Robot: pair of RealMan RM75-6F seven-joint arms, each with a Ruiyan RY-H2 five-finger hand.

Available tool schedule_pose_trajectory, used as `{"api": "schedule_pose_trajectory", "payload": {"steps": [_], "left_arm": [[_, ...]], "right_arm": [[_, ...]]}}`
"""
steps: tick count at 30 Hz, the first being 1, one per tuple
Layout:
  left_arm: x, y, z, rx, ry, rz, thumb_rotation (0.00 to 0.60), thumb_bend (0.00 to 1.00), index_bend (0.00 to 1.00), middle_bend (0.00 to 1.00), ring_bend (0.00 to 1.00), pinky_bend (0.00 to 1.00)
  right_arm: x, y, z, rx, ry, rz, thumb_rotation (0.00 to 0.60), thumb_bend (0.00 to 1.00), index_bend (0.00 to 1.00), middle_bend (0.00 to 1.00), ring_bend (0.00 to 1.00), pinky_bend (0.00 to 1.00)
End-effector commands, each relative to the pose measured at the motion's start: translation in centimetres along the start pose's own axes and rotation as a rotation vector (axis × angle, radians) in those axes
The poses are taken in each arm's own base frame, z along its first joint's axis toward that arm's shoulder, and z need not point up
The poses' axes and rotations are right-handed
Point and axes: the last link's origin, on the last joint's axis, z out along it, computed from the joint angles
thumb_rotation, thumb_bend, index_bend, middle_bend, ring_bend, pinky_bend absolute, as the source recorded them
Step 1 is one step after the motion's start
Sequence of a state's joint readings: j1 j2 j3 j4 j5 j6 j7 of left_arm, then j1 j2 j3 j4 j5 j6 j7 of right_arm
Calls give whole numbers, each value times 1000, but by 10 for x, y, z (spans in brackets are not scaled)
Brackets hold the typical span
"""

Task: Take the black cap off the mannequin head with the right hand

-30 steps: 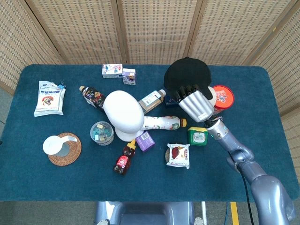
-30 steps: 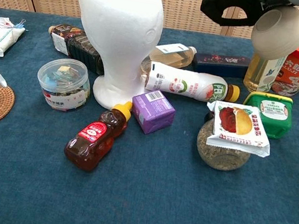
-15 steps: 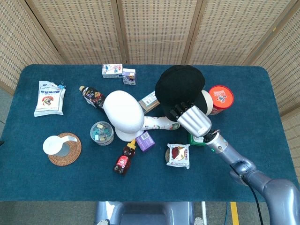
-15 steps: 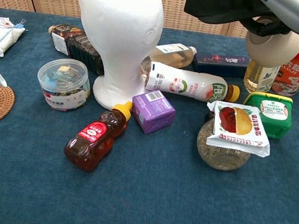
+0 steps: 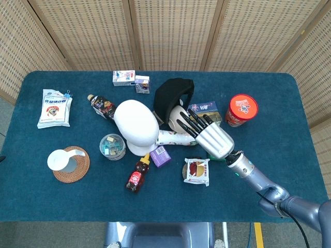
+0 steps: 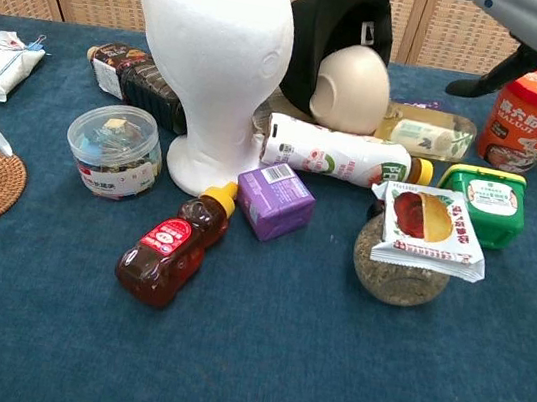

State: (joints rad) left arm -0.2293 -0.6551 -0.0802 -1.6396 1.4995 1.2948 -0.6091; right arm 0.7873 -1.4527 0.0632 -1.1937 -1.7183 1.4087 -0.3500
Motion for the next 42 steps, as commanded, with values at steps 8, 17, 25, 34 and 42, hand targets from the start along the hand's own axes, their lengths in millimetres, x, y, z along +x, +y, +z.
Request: {"api": "schedule_pose_trajectory", "payload": {"steps": [8,17,25,34,42], "left_arm": [[0,1,0,-4,-2,0,600,79,0,0,0,55],[0,1,-5,-12,3,8,600,79,0,0,0,55],[-5,0,-13,-18,4,18,600,79,0,0,0,55],[-23,-7,-28,13,30,54,600,79,0,0,0,55],[-60,-2,-59,-16,99,76,600,79,0,0,0,55]], "right_arm": [[16,28,-10,-69,6,-32,600,0,4,70,102,407],[25,66,-56,-211,-20,-62,600,0,15,65,104,398],[27,86,-120,-394,-112,-10,600,0,67,81,124,422],[23,92,-195,-551,-286,6,600,0,74,85,110,309],[37,61,-237,-702,-384,88,600,0,25,11,39,216]]}}
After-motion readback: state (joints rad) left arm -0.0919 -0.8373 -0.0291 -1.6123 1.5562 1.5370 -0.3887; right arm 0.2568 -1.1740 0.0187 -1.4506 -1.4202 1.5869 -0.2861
